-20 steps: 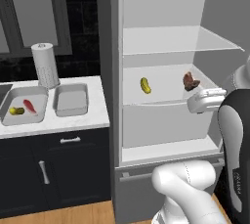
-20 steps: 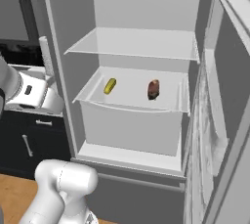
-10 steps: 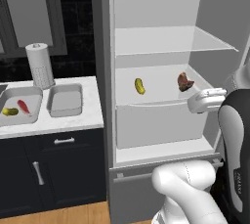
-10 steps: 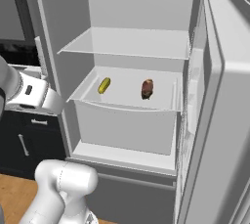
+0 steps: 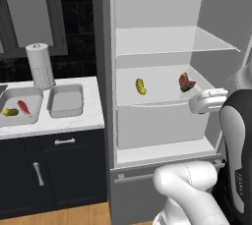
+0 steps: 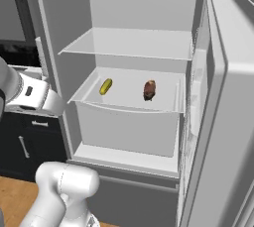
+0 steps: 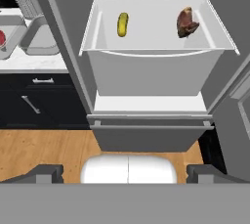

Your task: Place one cucumber and one steak in each tupperware on the nearby counter, to pack two identical lunches.

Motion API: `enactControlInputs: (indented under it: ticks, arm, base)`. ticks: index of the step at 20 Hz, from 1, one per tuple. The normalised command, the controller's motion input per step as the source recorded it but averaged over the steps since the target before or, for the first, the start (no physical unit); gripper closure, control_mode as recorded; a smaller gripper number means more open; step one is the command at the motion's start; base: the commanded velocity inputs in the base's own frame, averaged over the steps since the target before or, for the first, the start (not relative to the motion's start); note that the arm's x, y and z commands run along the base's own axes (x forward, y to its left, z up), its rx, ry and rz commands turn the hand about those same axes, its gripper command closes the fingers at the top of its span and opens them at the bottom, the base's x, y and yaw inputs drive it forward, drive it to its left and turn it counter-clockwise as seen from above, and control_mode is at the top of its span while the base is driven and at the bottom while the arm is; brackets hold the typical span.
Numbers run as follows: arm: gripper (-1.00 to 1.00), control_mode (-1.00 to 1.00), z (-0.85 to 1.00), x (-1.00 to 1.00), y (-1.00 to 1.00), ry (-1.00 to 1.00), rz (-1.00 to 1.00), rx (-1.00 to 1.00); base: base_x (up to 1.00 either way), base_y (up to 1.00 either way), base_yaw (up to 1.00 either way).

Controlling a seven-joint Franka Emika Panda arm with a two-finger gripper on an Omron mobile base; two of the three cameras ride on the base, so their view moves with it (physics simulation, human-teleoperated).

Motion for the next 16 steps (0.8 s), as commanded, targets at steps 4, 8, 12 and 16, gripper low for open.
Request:
enactControlInputs:
  ticks: [4,8,12,16]
  arm:
    - [-1.0,-1.0,0.0,0.0,0.0,0.0,0.0,0.0]
    - [-1.0,-1.0,-0.03,0.01,-0.02,0.02,-0.02,0.0]
    - [-1.0,-1.0,-0.15,0.51,0.0,-0.13,-0.15,-0.16]
    - [-1.0,-1.0,0.0,0.64,-0.2,-0.3,0.01,-0.06]
  base:
    - [0.0,0.0,0.0]
    - [0.0,0.0,0.0]
    - [0.0,0.0,0.0]
    - [0.0,0.0,0.0]
